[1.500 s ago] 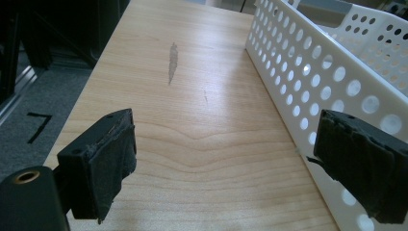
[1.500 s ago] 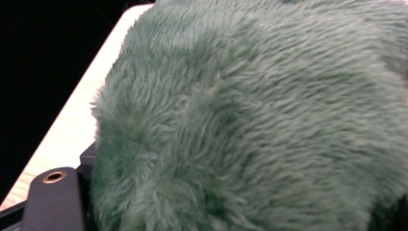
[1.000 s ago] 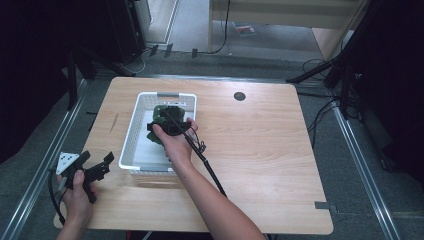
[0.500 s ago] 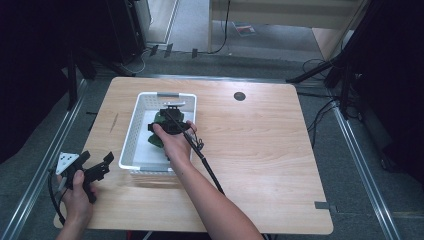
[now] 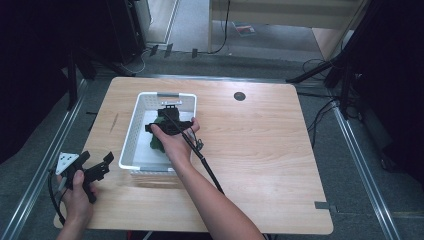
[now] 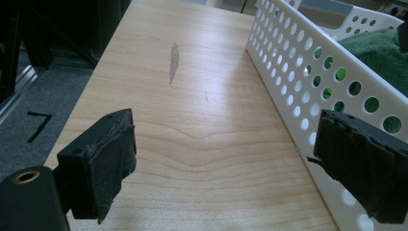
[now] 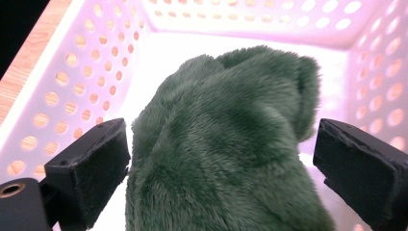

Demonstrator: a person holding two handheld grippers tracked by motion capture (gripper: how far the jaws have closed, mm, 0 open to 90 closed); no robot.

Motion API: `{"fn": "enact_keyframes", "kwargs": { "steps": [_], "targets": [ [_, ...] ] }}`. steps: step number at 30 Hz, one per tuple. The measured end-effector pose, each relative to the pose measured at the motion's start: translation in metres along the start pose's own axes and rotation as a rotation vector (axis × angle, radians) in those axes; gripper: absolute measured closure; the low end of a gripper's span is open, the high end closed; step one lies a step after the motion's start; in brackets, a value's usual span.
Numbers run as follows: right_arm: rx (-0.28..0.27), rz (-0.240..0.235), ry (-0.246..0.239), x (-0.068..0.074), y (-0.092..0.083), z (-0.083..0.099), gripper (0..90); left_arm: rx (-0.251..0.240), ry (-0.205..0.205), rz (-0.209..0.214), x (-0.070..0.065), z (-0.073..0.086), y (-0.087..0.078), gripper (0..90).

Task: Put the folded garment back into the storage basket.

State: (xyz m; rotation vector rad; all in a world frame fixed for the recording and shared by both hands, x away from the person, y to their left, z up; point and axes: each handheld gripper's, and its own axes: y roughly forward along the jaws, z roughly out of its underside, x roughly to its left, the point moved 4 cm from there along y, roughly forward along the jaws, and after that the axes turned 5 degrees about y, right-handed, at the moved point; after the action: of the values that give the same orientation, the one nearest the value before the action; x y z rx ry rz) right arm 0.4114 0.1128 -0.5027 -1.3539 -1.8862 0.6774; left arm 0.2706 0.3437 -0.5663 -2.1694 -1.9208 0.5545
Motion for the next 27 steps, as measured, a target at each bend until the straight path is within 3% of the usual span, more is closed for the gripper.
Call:
{"fn": "enact_keyframes", "kwargs": {
  "steps": [11, 17, 27],
  "targets": [
    [-0.059, -0.029, -0.007, -0.006, -0.024, -0.007, 5.6, 0.0, 0.0, 0.0, 0.0, 0.0, 0.0, 8.6],
    [-0.088, -0.056, 0.005, -0.016, -0.041, -0.011, 5.6, -0.001, 0.0, 0.001, 0.0, 0.0, 0.0, 8.6],
    [-0.128, -0.056, -0.005, -0.035, -0.06, -0.011, 5.6, -0.002, 0.002, 0.0, 0.0, 0.0, 0.0, 8.7]
  ]
}}
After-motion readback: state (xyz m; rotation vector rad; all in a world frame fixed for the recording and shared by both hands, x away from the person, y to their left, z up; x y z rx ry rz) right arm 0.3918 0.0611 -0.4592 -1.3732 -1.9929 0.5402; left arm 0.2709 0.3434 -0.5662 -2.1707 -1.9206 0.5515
